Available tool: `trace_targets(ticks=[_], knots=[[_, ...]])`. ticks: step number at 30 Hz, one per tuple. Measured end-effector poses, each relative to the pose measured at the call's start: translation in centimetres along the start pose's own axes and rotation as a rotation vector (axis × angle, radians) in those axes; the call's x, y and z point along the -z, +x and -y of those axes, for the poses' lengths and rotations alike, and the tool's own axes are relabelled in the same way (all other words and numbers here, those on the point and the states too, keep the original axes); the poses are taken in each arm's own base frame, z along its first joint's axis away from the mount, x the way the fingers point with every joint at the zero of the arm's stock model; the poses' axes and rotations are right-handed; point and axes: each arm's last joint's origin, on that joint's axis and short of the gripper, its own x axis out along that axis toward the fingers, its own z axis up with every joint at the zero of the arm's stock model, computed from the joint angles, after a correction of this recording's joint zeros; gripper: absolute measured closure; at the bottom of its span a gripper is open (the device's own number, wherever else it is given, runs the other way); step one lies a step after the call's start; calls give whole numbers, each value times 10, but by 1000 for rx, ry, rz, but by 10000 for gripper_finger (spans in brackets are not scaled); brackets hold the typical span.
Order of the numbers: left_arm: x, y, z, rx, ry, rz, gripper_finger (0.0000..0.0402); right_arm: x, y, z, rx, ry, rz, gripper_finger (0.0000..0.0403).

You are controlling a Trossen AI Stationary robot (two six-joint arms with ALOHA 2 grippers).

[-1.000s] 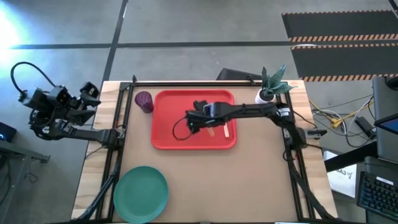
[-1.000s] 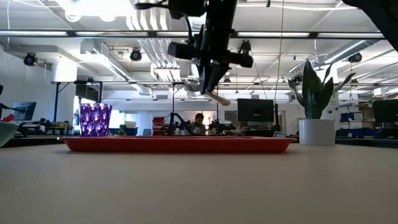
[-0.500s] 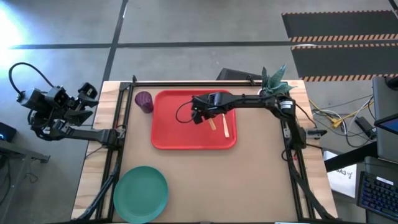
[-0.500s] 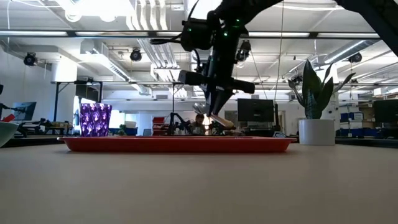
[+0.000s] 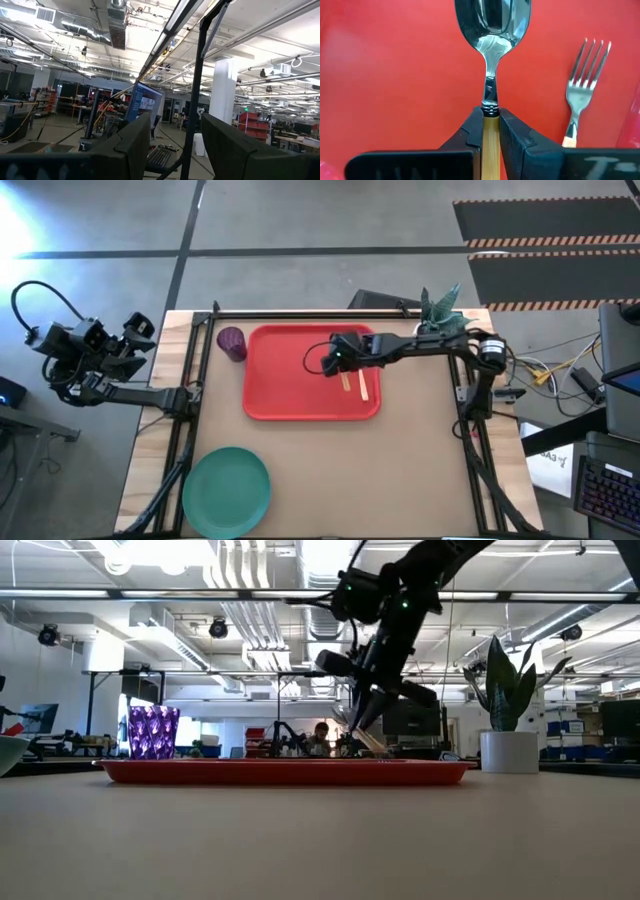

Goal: Pick and place plate/cup/fork/spoon on tray
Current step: Put the orange spoon on the red tray to the left of the orange fork, then put the violet glass to the top left of the red tray

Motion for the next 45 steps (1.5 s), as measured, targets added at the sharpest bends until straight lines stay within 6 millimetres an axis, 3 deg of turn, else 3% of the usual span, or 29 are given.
trace_targets(ticks=[6,23,33,38,45], knots=[[0,0,0,0,0,1,242,14,10,16,54,62,-36,379],[0,0,0,0,1,1,242,18,14,19,31,82,-76,379],[0,0,0,0,1,1,242,29,29,29,-27,122,-67,379],[0,0,0,0,0,1,242,33,33,33,-34,123,-74,400],[0,0,0,0,0,2,242,34,33,33,-31,115,-81,399]])
